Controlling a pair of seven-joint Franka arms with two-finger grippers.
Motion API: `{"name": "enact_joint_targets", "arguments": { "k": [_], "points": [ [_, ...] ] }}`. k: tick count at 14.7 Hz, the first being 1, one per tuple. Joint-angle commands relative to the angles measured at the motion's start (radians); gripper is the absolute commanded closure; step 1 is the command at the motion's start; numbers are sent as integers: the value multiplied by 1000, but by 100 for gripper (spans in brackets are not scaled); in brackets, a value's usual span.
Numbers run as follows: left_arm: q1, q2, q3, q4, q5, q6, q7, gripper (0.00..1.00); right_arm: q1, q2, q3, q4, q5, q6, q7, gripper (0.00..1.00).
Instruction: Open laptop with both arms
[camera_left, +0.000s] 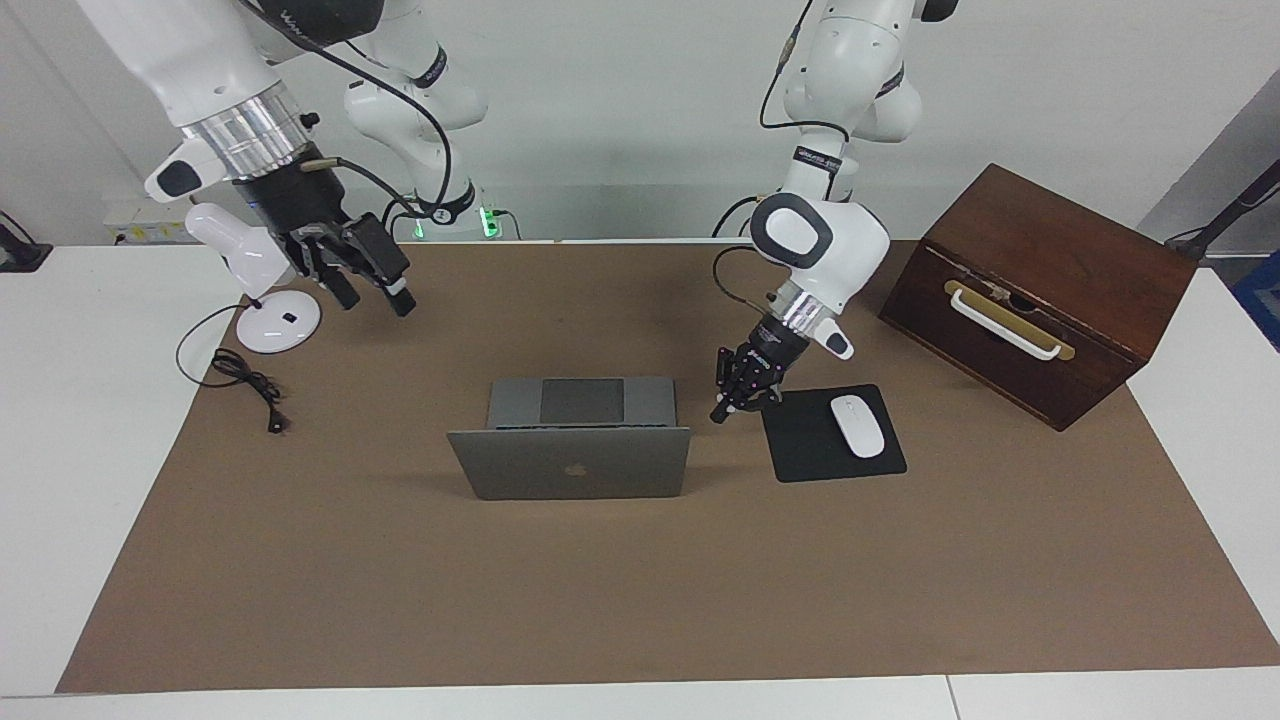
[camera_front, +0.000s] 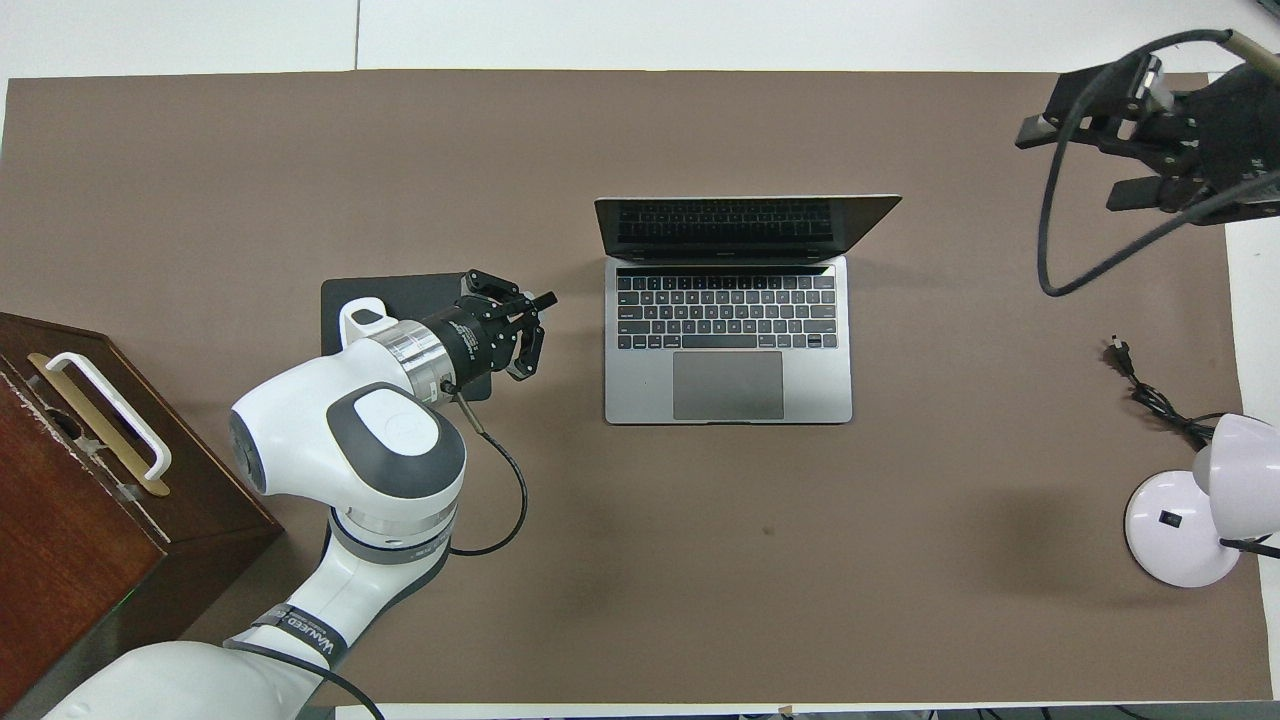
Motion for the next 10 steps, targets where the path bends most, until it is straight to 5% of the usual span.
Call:
{"name": "enact_joint_targets", "arguments": {
  "k": [1, 10],
  "points": [
    [10, -8, 3, 4, 71, 48, 94, 100, -29, -1, 6, 35, -139, -75, -225, 0],
    [86, 0, 11, 4, 166, 83, 356, 100, -88, -61, 12, -80, -236, -128, -371, 0]
  ]
}}
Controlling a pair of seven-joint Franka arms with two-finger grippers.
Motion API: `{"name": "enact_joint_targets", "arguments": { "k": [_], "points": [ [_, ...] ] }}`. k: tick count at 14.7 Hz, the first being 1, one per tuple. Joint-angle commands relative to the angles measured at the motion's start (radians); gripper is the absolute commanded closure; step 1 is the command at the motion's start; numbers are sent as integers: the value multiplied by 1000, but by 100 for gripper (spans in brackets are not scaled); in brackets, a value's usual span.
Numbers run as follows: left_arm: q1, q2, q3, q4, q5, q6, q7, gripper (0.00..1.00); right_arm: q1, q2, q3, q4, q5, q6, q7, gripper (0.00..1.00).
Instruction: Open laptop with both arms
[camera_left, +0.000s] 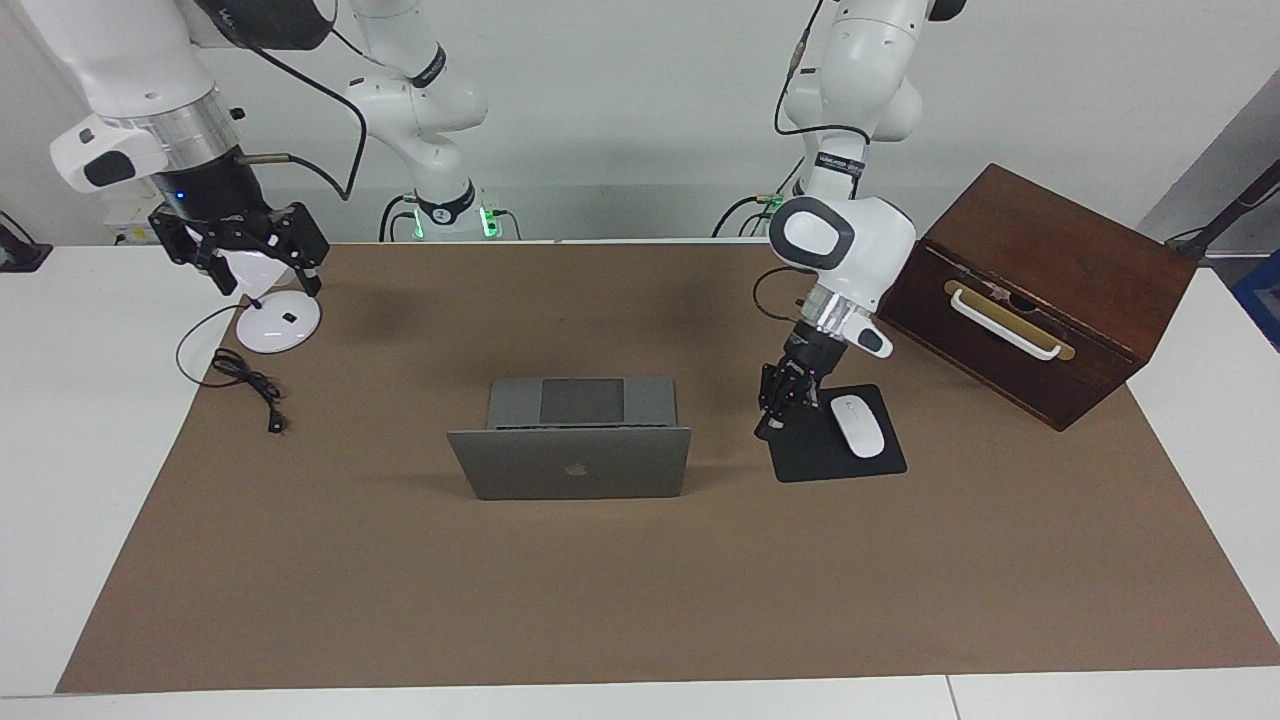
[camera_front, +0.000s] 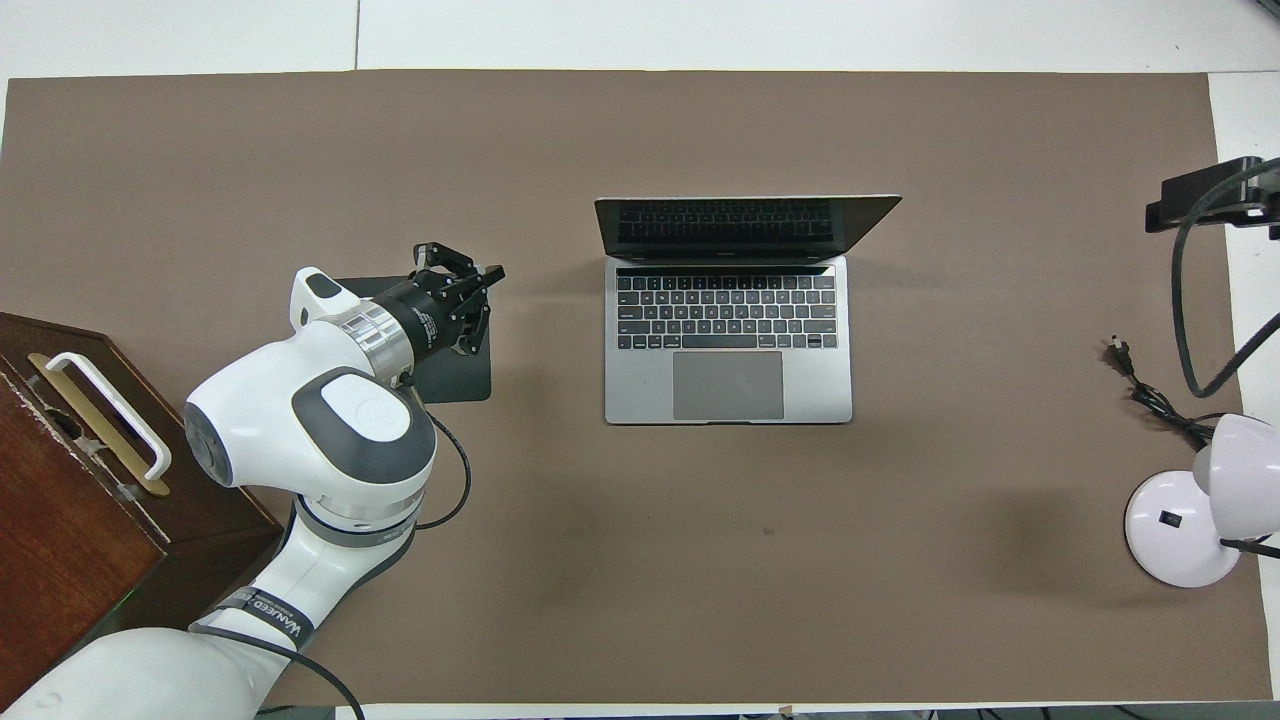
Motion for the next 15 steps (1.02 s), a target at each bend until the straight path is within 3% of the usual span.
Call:
{"name": "enact_joint_targets", "arguments": {
  "k": [1, 6, 9, 12, 15],
  "points": [
    [66, 0, -5, 5, 111, -10, 32, 100, -15, -39, 12, -80, -28, 2, -26, 0],
    [198, 4, 0, 66, 401, -175, 37, 100, -80, -45, 24, -103, -76, 48, -81, 0],
    [265, 14, 3, 112, 644, -266, 37, 100, -216, -43, 156, -103, -68, 58, -81, 0],
    [334, 21, 3, 187, 873, -441, 38, 100, -207, -48, 164, -106, -59, 44, 6, 0],
    [356, 6, 21, 244, 978, -611, 32, 100, -201, -48, 162, -100, -57, 26, 8, 0]
  ]
}}
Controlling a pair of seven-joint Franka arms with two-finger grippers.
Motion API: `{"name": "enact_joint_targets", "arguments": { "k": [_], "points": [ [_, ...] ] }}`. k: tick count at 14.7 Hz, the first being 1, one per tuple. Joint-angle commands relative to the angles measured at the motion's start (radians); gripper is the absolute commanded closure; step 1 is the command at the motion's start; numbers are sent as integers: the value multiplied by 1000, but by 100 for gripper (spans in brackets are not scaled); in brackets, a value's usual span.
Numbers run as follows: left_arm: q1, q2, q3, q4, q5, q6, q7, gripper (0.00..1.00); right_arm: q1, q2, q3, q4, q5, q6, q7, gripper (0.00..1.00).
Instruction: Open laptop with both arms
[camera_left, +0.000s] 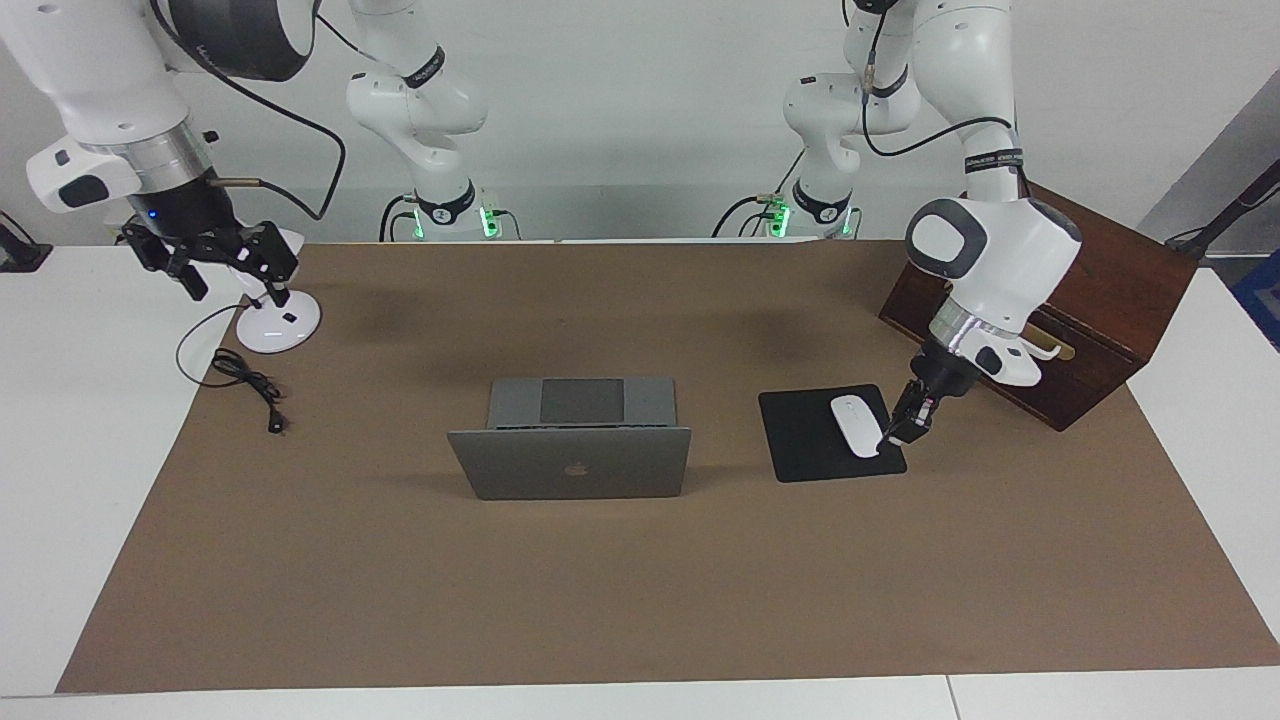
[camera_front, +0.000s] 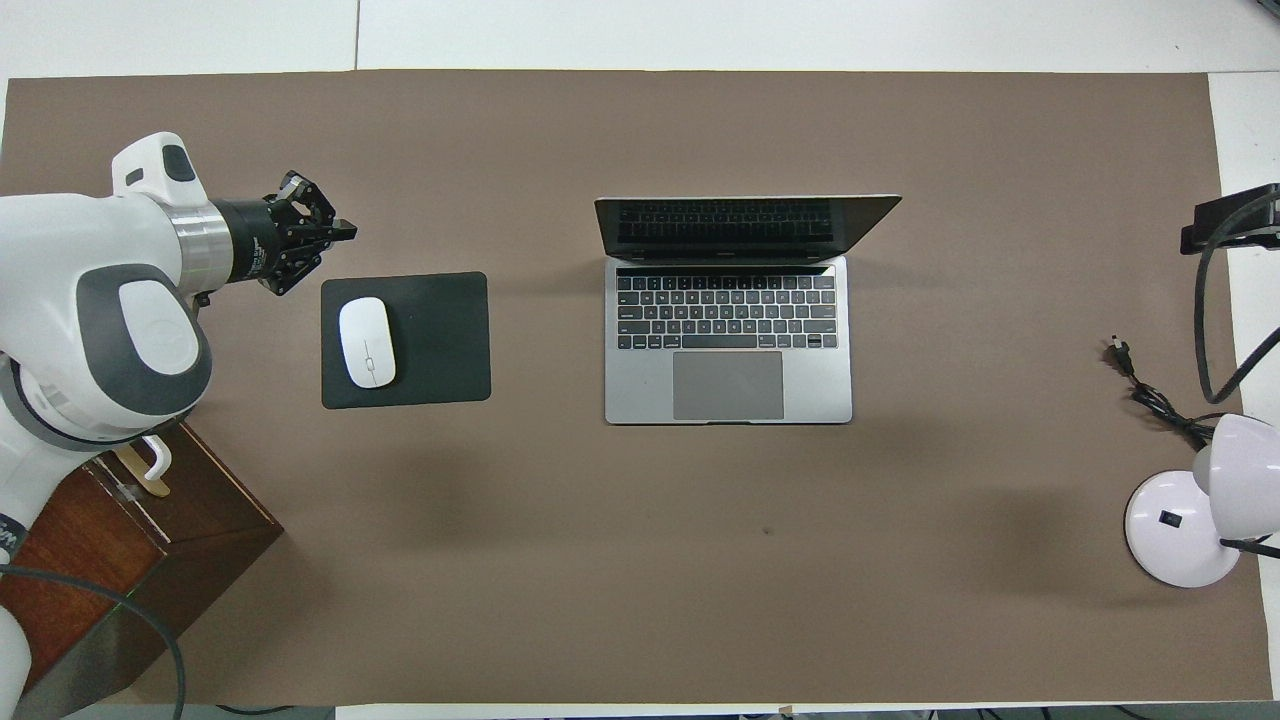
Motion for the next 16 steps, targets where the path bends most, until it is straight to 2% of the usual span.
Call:
{"name": "enact_joint_targets", "arguments": {
  "k": [1, 2, 5, 7, 10, 13, 15, 16],
  "points": [
    [17, -9, 31, 66, 82, -169, 8, 100, -9, -27, 10, -28, 7, -13, 14, 0],
    [17, -21, 43, 74, 114, -219, 8, 100, -9, -27, 10, -25, 7, -22, 13, 0],
    [17, -73, 46, 81, 341, -385, 13, 100, -6, -27, 9, -17, 6, -75, 11, 0],
    [5, -113, 45, 81, 438, -508, 16, 100, -1, -29, 7, -16, 4, -101, -1, 0],
    [5, -171, 45, 78, 446, -647, 72, 100, 0, -30, 0, -12, 4, -124, -29, 0],
    [5, -266, 45, 49, 448, -770, 162, 100, 2, -38, 0, -25, 4, -135, -32, 0],
    [14, -271, 49, 55, 448, -800, 311, 100, 2, -43, 0, -34, 4, -137, -29, 0],
    [14, -271, 58, 54, 448, -783, 318, 100, 2, -47, 0, -40, 6, -141, -29, 0]
  ]
}}
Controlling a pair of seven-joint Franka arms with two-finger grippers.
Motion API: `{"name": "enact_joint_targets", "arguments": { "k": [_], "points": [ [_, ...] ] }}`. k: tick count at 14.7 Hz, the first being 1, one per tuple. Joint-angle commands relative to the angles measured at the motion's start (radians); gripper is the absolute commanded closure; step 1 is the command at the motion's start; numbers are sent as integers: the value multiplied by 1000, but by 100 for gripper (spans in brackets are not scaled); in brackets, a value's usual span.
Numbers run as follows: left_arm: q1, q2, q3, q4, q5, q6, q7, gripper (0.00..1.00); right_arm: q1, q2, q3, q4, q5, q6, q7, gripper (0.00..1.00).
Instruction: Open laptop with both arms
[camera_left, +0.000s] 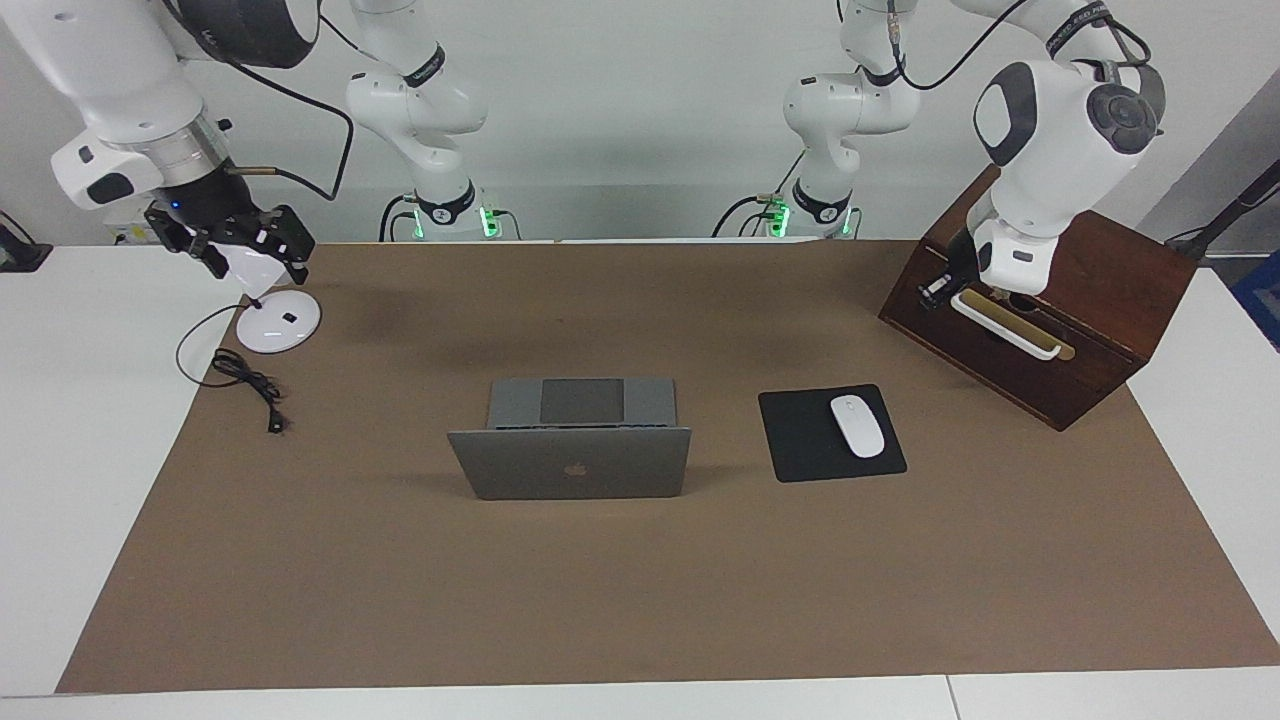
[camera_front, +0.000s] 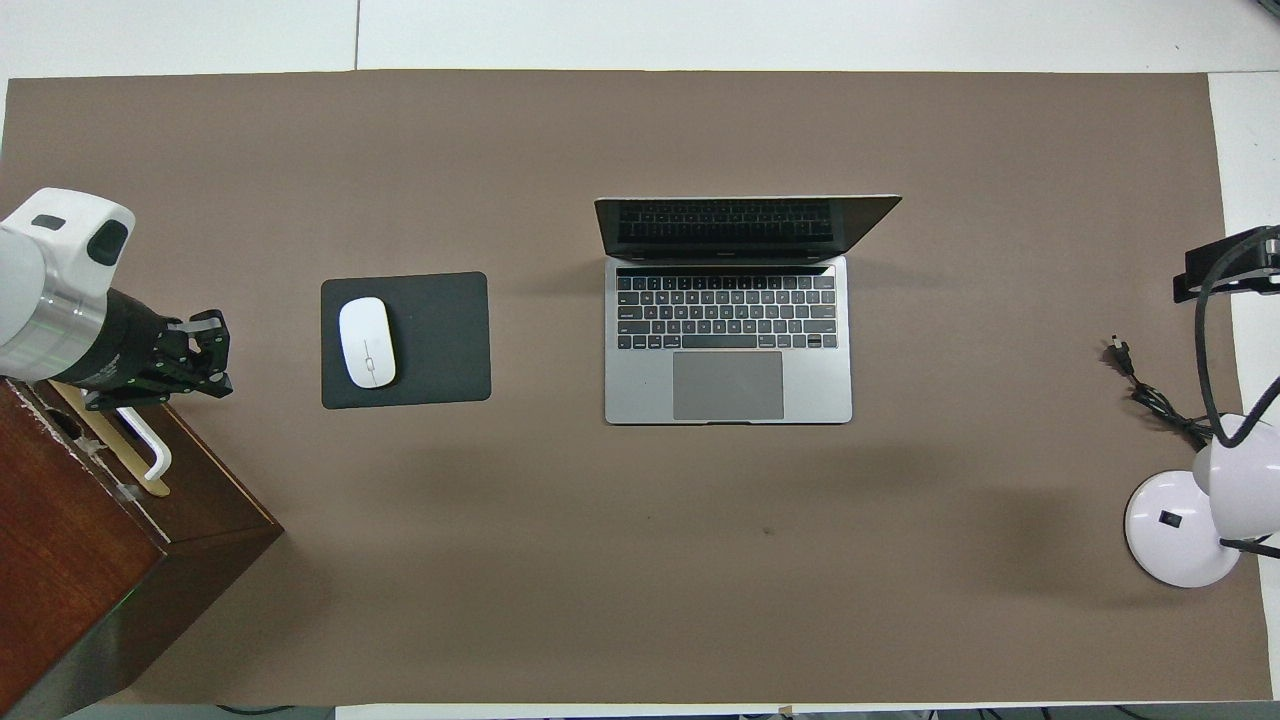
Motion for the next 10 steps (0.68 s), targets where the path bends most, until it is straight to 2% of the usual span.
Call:
{"name": "enact_joint_targets", "arguments": {
  "k": [1, 3, 4, 5, 10],
  "points": [
    [5, -23, 14, -27, 19, 8, 74, 92, 0, -33, -3, -37, 3, -14, -23, 0],
    [8, -19, 18, -21, 19, 10, 73, 51, 0, -33, -3, -37, 3, -14, -26, 0],
    [8, -17, 19, -21, 17, 6, 71, 18, 0, -33, -3, -37, 3, -13, -23, 0],
    [8, -17, 16, -20, 19, -1, 73, 0, 3, -33, -3, -38, 3, -14, -23, 0],
    [11, -12, 4, 32, 19, -12, 141, 0, 9, -35, -4, -39, 5, -14, -23, 0]
  ]
}}
